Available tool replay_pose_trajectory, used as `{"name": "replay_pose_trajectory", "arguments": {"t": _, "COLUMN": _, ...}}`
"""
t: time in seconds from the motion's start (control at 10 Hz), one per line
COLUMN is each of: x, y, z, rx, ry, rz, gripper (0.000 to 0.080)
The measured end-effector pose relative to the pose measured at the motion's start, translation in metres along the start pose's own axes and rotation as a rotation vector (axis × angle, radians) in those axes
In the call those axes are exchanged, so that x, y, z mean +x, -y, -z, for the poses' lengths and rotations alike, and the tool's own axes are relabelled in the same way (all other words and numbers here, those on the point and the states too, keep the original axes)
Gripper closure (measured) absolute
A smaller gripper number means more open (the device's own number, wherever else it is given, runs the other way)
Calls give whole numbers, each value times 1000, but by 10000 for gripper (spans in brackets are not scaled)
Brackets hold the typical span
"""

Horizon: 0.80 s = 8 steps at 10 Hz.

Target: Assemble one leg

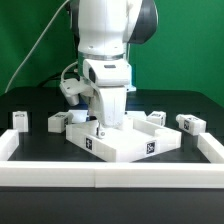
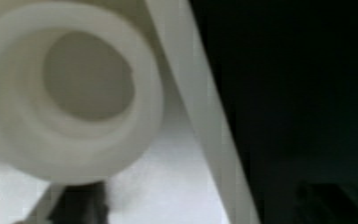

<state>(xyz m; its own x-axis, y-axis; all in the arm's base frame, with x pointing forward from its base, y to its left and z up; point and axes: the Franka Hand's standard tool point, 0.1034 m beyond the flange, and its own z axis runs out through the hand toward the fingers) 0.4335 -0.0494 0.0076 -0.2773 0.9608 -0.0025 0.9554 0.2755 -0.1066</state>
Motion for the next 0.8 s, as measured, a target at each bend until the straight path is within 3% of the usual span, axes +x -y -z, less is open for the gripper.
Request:
{"name": "replay_pose_trajectory", "arguments": {"t": 0.1, "x": 0, "y": 0, "z": 0, "rx": 0, "ry": 0, "rz": 0, "gripper": 417}}
{"name": "replay_pose_trajectory", "arguments": {"t": 0.3, "x": 1, "y": 0, "z": 0, "rx": 0, "ry": 0, "rz": 2, "gripper": 687}}
{"name": "replay_pose_trajectory", "arguments": {"t": 0.4, "x": -1, "y": -3, "z": 2, "rx": -13, "ry": 3, "rz": -3, "gripper": 733}}
{"name": "replay_pose_trajectory", "arguments": {"t": 0.8, "x": -1, "y": -3, "z": 2, "rx": -14, "ry": 3, "rz": -4, "gripper": 734}}
